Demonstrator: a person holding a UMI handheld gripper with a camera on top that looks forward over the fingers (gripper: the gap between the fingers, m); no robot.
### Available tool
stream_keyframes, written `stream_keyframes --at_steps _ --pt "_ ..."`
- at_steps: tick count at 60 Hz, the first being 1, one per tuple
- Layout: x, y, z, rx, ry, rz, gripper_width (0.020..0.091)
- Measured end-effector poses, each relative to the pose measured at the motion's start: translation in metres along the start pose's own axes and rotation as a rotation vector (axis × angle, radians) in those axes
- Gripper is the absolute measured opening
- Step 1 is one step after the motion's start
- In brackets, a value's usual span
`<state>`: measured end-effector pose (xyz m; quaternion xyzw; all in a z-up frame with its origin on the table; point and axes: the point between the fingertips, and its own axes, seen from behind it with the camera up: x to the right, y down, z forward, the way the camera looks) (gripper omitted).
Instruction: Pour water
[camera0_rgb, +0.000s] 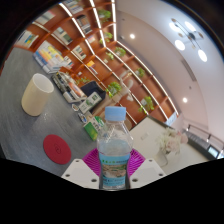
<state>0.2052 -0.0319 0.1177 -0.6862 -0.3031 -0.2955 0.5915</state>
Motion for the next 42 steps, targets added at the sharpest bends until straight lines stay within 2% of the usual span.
stream_keyframes --at_steps 11,19,30,42 --pt "-0.029 -0.077 0.02 0.091 0.005 -0.405 0.0295" --pt "-0.045 -0.114 0.027 0.143 0.067 -0.725 0.0292" --pt "-0.062 -0.142 0.029 0.19 0.132 -1.096 0.0295" --pt "-0.074 -0.159 0.028 0.234 0.188 -1.312 0.0295"
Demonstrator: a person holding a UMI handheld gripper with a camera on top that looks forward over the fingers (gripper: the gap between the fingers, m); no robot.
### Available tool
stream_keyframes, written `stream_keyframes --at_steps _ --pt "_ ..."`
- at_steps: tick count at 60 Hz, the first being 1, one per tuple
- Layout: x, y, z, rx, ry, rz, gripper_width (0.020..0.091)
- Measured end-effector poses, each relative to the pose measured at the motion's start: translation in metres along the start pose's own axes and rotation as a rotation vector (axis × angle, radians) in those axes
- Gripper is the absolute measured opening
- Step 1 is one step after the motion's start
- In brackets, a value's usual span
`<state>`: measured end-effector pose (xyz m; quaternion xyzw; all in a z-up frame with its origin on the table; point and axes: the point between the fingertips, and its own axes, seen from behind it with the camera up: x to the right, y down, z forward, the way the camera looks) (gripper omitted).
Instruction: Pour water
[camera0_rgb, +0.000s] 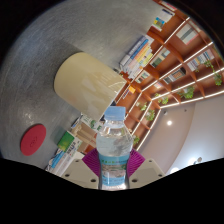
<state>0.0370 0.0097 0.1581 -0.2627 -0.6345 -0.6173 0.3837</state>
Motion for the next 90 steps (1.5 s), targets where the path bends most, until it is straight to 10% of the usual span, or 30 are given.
stream_keyframes --at_steps 32,44,75,90 --pt "-0.031 0.041 -0.021 -0.069 -0.154 1.438 0.0299" --pt "-0.062 0.02 -0.035 0.015 -0.359 2.102 0.0296" --pt "-0.106 -0.005 -0.035 -0.044 -0.381 2.178 0.03" --pt "-0.112 -0.009 -0.044 -0.085 -0.412 2.185 0.0563"
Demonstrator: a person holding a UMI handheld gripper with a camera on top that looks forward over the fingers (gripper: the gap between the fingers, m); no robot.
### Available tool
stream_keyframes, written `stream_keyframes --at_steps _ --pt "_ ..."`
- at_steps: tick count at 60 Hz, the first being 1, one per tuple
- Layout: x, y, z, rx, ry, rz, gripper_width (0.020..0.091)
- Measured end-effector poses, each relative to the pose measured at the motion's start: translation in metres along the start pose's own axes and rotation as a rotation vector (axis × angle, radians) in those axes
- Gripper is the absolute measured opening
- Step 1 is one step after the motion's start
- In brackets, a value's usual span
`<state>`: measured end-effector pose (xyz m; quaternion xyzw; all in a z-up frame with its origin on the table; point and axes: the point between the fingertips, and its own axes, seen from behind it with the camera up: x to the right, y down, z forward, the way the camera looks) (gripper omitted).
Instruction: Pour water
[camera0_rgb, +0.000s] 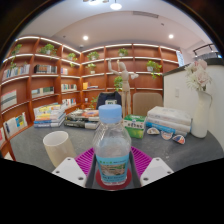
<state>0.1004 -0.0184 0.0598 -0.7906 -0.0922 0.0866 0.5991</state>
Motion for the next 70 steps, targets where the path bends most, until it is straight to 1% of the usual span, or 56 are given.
stream_keyframes --at_steps 3,5,10,15,21,26,38,47,52,59,70 --pt "0.001 0.0 -0.006 -0.002 0.006 0.02 0.0672" --pt "0.001 0.0 -0.011 0.0 0.005 0.025 0.0715" --pt "0.001 0.003 -0.028 0.002 0.003 0.041 0.0733" --pt "0.01 0.007 -0.048 0.002 0.027 0.049 0.0756" --pt "0.026 0.005 -0.073 0.005 0.072 0.055 0.077" --pt "0.049 -0.001 -0.091 0.006 0.153 0.062 0.0784" --pt "0.099 -0.022 -0.129 0.021 0.327 0.032 0.0783" --pt "0.124 -0.034 -0.149 0.038 0.408 0.037 0.0785" --pt "0.127 -0.039 -0.154 0.044 0.417 0.039 0.0786" --pt "0.12 -0.042 -0.152 0.044 0.377 0.048 0.0786" --pt "0.116 -0.049 -0.155 0.062 0.374 0.042 0.0787"
